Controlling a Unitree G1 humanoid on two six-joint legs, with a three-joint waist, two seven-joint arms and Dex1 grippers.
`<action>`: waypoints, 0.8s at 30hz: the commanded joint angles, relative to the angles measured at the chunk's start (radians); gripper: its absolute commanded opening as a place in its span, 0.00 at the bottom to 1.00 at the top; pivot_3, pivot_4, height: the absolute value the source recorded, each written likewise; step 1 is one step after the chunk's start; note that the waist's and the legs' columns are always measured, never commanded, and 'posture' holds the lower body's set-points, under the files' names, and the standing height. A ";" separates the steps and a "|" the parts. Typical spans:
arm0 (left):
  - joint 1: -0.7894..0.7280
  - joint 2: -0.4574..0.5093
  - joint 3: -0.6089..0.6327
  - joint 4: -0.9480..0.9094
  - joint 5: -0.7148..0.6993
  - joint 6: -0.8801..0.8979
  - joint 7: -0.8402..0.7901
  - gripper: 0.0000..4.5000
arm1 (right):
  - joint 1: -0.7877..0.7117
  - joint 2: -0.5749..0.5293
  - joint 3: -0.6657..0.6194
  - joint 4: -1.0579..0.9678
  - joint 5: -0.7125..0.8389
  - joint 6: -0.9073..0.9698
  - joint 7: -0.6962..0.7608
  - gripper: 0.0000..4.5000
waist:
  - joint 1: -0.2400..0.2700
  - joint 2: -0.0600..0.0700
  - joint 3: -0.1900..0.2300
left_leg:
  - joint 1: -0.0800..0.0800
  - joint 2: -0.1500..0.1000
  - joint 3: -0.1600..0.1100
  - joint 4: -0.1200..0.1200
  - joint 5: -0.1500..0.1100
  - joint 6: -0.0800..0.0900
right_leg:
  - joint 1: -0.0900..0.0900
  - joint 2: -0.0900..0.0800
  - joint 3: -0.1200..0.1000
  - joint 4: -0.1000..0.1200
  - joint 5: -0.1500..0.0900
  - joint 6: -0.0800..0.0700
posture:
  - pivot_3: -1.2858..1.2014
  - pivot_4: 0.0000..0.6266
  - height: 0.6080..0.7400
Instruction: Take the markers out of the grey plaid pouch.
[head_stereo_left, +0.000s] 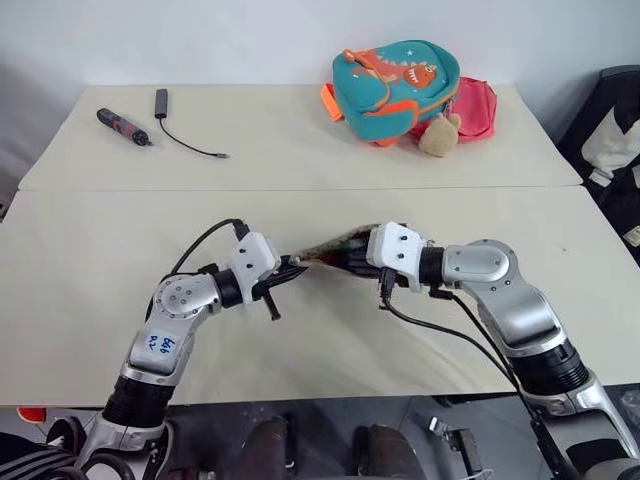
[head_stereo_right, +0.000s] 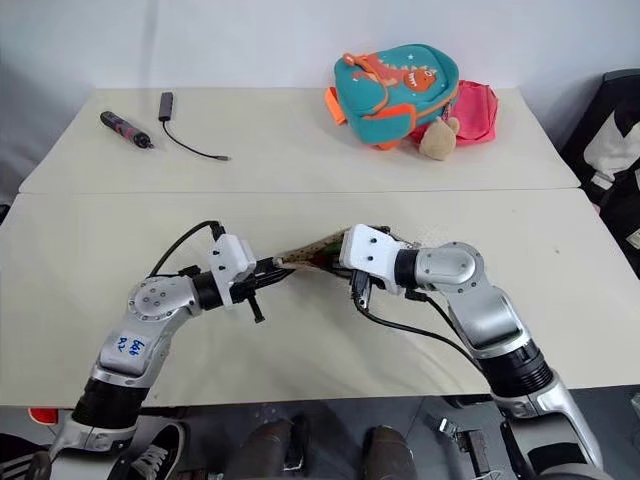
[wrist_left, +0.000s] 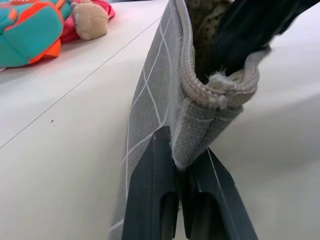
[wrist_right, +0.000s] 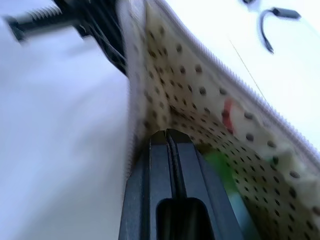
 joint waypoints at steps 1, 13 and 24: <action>-0.019 -0.002 0.012 -0.016 -0.007 0.000 0.008 0.00 | -0.015 0.008 -0.040 -0.043 0.056 0.027 -0.011 0.01 | 0.000 0.000 0.000 | 0.000 0.000 0.000 0.000 0.000 0.000 | 0.000 0.000 0.000 0.000 0.000 0.000 | 0.52 0.24 1.00; -0.053 -0.024 0.052 -0.124 -0.256 0.328 -0.020 0.00 | -0.094 -0.061 0.109 0.099 -0.214 -0.129 -0.066 0.20 | -0.001 0.000 0.000 | 0.000 0.000 0.000 0.000 0.000 0.000 | 0.000 0.000 0.000 0.001 0.000 0.000 | 0.52 0.24 1.00; -0.104 0.014 0.131 -0.160 -0.563 0.712 -0.066 0.00 | -0.319 -0.141 0.158 0.062 -0.173 0.100 0.194 0.57 | -0.001 0.000 0.000 | -0.001 0.000 -0.001 0.004 0.000 0.000 | 0.001 0.000 0.002 0.001 0.000 0.000 | 0.52 0.24 1.00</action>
